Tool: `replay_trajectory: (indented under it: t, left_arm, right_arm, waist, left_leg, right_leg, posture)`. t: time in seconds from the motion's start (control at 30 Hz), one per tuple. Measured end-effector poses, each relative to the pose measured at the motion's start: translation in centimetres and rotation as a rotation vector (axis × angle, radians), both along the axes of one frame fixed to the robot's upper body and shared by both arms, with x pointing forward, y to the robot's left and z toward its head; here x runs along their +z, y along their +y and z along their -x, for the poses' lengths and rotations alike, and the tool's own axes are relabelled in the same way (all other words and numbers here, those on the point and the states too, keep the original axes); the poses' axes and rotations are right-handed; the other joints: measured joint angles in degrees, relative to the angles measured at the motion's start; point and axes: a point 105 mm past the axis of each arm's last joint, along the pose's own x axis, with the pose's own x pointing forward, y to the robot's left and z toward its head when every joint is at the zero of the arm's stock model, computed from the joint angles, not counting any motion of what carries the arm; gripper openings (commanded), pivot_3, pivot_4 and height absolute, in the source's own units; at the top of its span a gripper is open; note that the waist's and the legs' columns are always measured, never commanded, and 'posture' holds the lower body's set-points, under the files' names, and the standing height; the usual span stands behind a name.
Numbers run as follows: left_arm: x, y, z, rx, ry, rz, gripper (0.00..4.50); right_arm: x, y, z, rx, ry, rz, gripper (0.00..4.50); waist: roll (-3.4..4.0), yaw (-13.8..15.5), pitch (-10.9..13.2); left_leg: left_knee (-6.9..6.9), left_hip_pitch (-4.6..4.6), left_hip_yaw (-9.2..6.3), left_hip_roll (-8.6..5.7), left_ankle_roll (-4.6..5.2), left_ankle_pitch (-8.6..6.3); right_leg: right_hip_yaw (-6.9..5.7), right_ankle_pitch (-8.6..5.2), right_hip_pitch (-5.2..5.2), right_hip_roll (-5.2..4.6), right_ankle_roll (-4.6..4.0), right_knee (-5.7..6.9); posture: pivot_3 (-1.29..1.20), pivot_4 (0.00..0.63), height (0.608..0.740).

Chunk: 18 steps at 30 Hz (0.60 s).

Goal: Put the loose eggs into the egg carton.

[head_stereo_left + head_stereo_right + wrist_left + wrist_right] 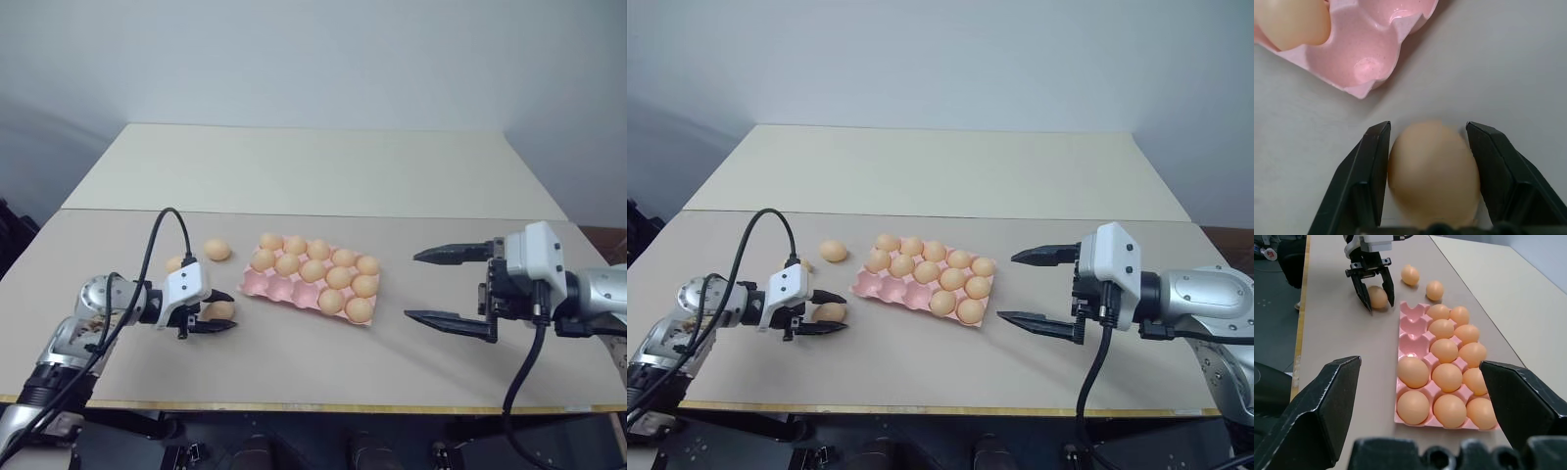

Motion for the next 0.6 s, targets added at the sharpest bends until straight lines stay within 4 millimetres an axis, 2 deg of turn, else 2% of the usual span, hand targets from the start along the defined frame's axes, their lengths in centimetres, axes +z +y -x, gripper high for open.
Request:
replay_trajectory:
  t: [0.4, 0.53, 0.6]
  left_arm:
    - [-0.45, 0.54, 0.06, 0.025, 0.015, -0.005, 2.64]
    - [-0.48, 0.26, -0.30, 0.031, 0.025, 0.007, 1.90]
    - [-0.49, 0.26, -0.33, 0.028, 0.021, -0.002, 1.79]
  right_arm:
    - [-0.02, 0.06, -0.08, -0.005, -0.001, -0.012, 4.50]
    - [0.02, 0.06, -0.14, -0.011, -0.004, -0.015, 4.50]
    - [0.02, 0.06, -0.14, -0.011, -0.004, -0.015, 4.50]
  waist:
    - [0.00, 0.09, 0.00]
    - [0.00, 0.09, 0.00]
    - [0.00, 0.10, 0.00]
  left_leg:
    - [0.00, -0.01, 0.00, 0.00, 0.00, 0.00]
    - [0.00, -0.01, 0.00, 0.00, 0.00, 0.00]
    - [0.00, -0.01, 0.00, 0.00, 0.00, 0.00]
  right_leg:
    - [0.00, 0.00, -0.01, 0.00, 0.00, 0.00]
    - [0.00, 0.00, 0.00, 0.00, 0.00, 0.00]
    - [-0.01, 0.00, 0.00, 0.00, 0.00, 0.00]
  posture:
    - [0.00, 0.150, 0.740]
    - [0.00, 0.150, 0.740]
    - [0.00, 0.150, 0.740]
